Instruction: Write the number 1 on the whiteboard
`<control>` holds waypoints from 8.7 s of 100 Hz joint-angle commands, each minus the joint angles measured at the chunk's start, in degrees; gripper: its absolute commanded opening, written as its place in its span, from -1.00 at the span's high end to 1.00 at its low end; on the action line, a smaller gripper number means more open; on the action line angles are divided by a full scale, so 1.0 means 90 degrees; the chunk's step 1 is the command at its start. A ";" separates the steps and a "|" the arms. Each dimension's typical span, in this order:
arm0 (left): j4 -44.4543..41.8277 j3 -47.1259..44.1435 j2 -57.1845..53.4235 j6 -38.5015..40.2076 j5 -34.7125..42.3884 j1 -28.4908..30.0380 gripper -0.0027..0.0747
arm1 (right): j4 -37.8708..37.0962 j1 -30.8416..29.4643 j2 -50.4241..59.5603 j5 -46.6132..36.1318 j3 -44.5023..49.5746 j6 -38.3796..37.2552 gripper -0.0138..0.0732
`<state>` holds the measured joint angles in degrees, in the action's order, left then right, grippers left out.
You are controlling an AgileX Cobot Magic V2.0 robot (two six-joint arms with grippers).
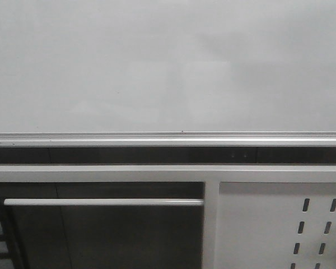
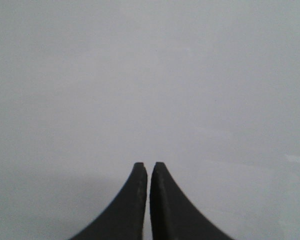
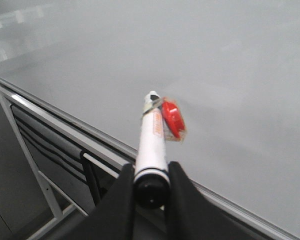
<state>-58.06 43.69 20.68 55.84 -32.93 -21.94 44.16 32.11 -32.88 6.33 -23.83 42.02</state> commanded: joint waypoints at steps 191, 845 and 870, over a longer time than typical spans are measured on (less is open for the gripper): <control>0.0224 0.0177 0.0064 0.0076 0.0304 0.0025 0.98 | -0.0679 0.2224 -0.1924 -0.5233 0.0846 0.0075 0.80; 1.1135 -0.0888 0.1949 -1.5925 -0.0245 -0.0710 -0.10 | 0.0540 0.1598 -0.2817 0.1050 -0.2065 -0.0664 0.80; 1.1623 -0.0888 0.2968 -1.6541 0.0812 -0.1781 -0.10 | 0.0482 0.1281 -0.2741 0.1493 -0.2051 -0.0664 0.80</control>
<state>43.33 34.35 44.85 -92.58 -33.01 -34.47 48.05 44.55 -58.72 20.23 -40.89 36.06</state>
